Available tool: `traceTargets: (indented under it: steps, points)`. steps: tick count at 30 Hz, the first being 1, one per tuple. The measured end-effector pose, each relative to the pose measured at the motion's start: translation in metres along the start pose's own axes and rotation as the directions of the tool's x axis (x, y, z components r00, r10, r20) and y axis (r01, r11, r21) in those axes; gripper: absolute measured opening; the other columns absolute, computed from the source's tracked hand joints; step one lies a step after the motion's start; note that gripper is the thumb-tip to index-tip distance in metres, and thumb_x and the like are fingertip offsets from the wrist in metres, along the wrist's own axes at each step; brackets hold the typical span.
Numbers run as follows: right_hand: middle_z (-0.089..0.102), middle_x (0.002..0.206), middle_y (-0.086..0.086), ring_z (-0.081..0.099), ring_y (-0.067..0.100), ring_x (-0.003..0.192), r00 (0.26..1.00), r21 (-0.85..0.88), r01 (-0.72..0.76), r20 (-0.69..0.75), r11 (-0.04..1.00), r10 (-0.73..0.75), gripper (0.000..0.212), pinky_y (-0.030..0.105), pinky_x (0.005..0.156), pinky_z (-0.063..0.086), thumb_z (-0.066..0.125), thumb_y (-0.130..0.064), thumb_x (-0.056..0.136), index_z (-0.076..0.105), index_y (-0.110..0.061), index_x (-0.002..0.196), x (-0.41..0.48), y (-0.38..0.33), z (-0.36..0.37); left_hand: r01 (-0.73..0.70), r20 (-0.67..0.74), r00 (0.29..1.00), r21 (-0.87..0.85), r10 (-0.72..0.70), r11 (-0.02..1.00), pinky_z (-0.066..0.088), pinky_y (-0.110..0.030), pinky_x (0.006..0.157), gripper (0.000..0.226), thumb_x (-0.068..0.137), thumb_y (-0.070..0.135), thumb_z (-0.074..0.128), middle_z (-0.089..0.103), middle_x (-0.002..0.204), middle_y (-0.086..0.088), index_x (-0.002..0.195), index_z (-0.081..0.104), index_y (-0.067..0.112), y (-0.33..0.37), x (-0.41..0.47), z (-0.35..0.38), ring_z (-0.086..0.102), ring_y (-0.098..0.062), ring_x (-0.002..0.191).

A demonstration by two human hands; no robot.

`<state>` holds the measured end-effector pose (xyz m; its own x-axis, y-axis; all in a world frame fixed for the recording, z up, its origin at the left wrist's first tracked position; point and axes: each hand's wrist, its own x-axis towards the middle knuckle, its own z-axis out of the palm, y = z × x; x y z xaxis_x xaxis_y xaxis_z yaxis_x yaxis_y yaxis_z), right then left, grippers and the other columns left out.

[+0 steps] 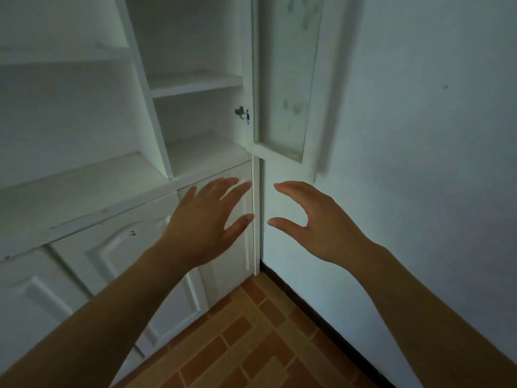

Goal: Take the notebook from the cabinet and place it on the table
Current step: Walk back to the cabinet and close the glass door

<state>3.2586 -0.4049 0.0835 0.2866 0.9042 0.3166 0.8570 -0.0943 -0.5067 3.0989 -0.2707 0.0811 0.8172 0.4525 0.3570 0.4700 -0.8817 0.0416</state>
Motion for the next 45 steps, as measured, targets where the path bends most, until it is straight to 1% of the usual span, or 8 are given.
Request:
traceTargets:
  steps: [4,8,14,20,27,33,42,45]
  points:
    - [0.031,0.148,-0.012,0.030,0.007,0.133,0.998,-0.050,-0.005,-0.067,0.999,0.002,0.060,0.023,0.103,0.023,0.049,-0.053,0.083,0.030,-0.034,0.137,0.060,0.009,-0.013,-0.068,-0.071,0.995,-0.022,0.066,0.997,0.031,-0.055,0.106,0.069,0.083,0.065,0.015,0.037,0.146,-0.004,0.141,0.025,0.028,-0.031,0.065,-0.008,0.034,-0.024,0.133]
    - [0.045,0.136,-0.011,0.039,-0.002,0.111,0.979,0.011,-0.015,-0.201,1.000,0.017,0.055,0.009,0.089,0.029,0.056,-0.046,0.083,0.039,-0.029,0.132,0.106,0.026,-0.029,-0.142,-0.129,0.982,0.001,0.141,0.990,0.033,-0.053,0.104,0.066,0.084,0.062,0.018,0.038,0.145,-0.005,0.140,0.026,0.027,-0.052,0.127,-0.015,0.037,-0.026,0.131]
    - [0.045,0.137,-0.010,0.040,0.002,0.117,0.953,-0.023,-0.066,-0.299,0.998,0.056,0.055,0.024,0.100,0.035,0.057,-0.046,0.082,0.041,-0.029,0.131,0.146,0.059,-0.057,-0.204,-0.171,0.966,-0.035,0.195,0.978,0.030,-0.053,0.107,0.068,0.082,0.064,0.017,0.034,0.147,-0.004,0.141,0.021,0.030,-0.054,0.197,-0.011,0.033,-0.024,0.134]
    - [0.044,0.138,-0.009,0.041,0.007,0.122,0.936,-0.025,-0.055,-0.350,0.998,0.043,0.055,0.028,0.103,0.035,0.058,-0.045,0.081,0.041,-0.029,0.131,0.181,0.090,-0.095,-0.231,-0.189,0.957,-0.039,0.220,0.972,0.032,-0.053,0.106,0.071,0.080,0.067,0.014,0.034,0.148,-0.001,0.141,0.022,0.032,-0.040,0.258,-0.007,0.034,-0.024,0.133]
    - [0.043,0.138,-0.009,0.040,0.003,0.122,0.886,-0.037,0.062,-0.458,0.997,-0.072,0.057,0.032,0.105,0.038,0.058,-0.045,0.081,0.042,-0.027,0.132,0.230,0.124,-0.142,-0.231,-0.285,0.933,-0.011,0.219,0.973,0.030,-0.050,0.107,0.071,0.080,0.065,0.017,0.034,0.148,-0.003,0.142,0.023,0.030,-0.020,0.323,-0.026,0.035,-0.025,0.133]
    - [0.038,0.143,-0.010,0.038,0.008,0.128,0.831,-0.036,0.116,-0.543,0.993,-0.117,0.061,0.039,0.105,0.040,0.058,-0.047,0.081,0.036,-0.029,0.135,0.267,0.151,-0.178,-0.228,-0.362,0.905,0.031,0.223,0.973,0.030,-0.041,0.106,0.059,0.089,0.055,0.033,0.031,0.150,-0.002,0.142,0.023,0.029,0.001,0.381,-0.042,0.032,-0.023,0.135]
    - [0.034,0.144,-0.010,0.037,0.008,0.129,0.815,-0.007,0.176,-0.560,0.984,-0.149,0.063,0.039,0.104,0.041,0.059,-0.045,0.082,0.033,-0.030,0.137,0.307,0.193,-0.211,-0.180,-0.479,0.862,0.017,0.166,0.984,0.028,-0.042,0.107,0.060,0.089,0.051,0.036,0.022,0.153,0.000,0.143,0.020,0.030,0.023,0.462,-0.075,0.025,-0.021,0.138]
    - [0.041,0.138,-0.011,0.043,0.004,0.121,0.764,0.064,0.263,-0.623,0.963,-0.168,0.057,0.029,0.095,0.047,0.062,-0.039,0.082,0.039,-0.030,0.133,0.318,0.198,-0.214,-0.168,-0.528,0.839,-0.020,0.132,0.986,0.028,-0.042,0.107,0.060,0.090,0.050,0.037,0.022,0.153,-0.002,0.143,0.019,0.029,0.026,0.485,-0.090,0.025,-0.021,0.138]
